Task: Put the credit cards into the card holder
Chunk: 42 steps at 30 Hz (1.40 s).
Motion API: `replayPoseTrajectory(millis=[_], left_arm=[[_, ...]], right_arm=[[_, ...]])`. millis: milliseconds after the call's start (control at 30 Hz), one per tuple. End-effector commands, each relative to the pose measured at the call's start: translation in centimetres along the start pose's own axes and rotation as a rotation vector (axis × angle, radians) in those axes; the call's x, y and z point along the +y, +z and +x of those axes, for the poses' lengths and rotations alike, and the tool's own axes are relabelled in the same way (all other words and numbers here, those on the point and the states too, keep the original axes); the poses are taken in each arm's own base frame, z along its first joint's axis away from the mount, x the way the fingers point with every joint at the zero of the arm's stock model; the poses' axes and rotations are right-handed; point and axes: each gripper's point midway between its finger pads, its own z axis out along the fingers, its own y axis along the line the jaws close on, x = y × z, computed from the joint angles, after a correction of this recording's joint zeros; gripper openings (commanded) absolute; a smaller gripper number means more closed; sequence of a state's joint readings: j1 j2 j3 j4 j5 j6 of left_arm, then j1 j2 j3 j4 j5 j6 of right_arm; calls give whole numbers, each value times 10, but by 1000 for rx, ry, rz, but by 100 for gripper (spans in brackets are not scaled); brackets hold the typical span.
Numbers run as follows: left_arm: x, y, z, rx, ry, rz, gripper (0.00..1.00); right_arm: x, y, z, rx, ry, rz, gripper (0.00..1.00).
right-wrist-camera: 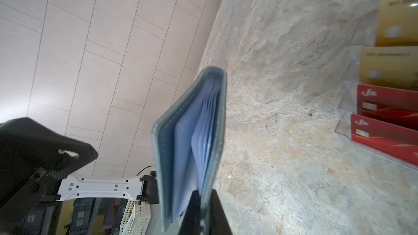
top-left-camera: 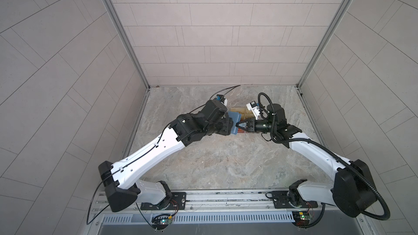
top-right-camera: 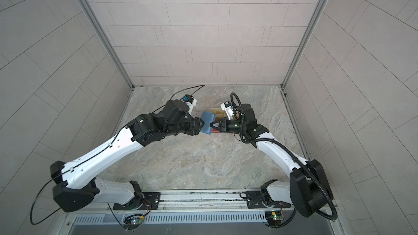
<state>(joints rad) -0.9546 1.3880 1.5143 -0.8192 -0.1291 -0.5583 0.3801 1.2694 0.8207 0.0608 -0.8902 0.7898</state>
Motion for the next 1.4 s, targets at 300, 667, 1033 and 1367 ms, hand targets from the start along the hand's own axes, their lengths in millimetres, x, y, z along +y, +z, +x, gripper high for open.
replayPoseTrajectory(millis=[300, 667, 1033, 1367], left_arm=[[-3, 35, 11, 53, 204, -241, 65], [-1, 56, 34, 124, 295, -260, 68], [11, 67, 45, 159, 322, -291, 69], [25, 70, 39, 157, 292, -296, 61]], right_arm=[[8, 2, -5, -38, 5, 27, 0], [15, 1, -5, -32, 29, -1, 0], [19, 1, -6, -34, 44, -23, 0], [16, 2, -1, -8, 41, -15, 0]])
